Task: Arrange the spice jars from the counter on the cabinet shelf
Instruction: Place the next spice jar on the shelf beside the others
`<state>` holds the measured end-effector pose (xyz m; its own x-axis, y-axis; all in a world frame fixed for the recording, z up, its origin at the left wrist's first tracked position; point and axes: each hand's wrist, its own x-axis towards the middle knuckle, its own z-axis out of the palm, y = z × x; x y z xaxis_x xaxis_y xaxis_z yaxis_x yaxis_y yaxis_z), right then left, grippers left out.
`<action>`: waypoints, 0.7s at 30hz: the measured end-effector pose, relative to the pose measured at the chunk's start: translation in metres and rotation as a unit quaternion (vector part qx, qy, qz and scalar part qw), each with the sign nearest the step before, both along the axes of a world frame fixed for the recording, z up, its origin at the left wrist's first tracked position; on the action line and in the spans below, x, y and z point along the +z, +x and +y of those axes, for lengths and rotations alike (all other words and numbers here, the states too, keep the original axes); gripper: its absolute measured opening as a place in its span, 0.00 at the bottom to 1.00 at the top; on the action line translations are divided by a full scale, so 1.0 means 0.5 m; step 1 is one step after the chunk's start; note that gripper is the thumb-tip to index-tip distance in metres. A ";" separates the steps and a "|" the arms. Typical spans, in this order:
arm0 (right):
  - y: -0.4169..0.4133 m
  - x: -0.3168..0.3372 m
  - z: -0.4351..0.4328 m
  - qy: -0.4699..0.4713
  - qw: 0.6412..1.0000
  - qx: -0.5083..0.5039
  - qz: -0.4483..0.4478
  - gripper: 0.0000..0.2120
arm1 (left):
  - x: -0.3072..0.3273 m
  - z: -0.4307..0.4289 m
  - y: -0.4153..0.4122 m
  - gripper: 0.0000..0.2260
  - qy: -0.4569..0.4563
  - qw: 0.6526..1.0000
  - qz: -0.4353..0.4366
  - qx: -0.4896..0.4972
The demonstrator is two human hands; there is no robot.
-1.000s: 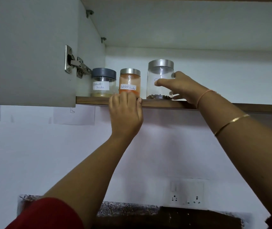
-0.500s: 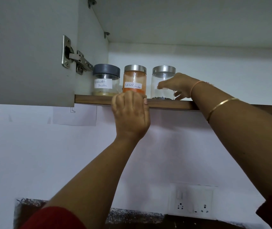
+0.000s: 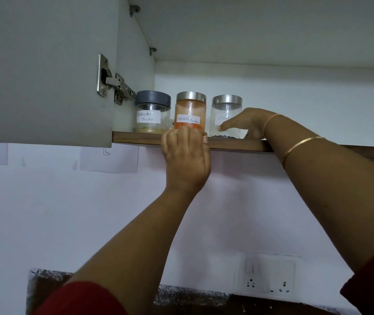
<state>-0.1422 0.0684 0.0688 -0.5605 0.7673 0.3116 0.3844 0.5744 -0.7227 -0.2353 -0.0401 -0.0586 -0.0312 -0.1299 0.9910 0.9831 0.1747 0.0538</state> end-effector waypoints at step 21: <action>0.049 -0.227 -0.206 0.533 0.837 -0.097 0.082 0.14 | -0.070 -0.081 0.054 0.20 -0.153 0.978 -0.065 -0.129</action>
<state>-0.1179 -0.0348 -0.0446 -0.3403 0.0760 0.9372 0.4899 0.8651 0.1077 -0.2082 -0.0806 -0.0939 -0.1519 0.2009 0.9678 0.9849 -0.0515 0.1653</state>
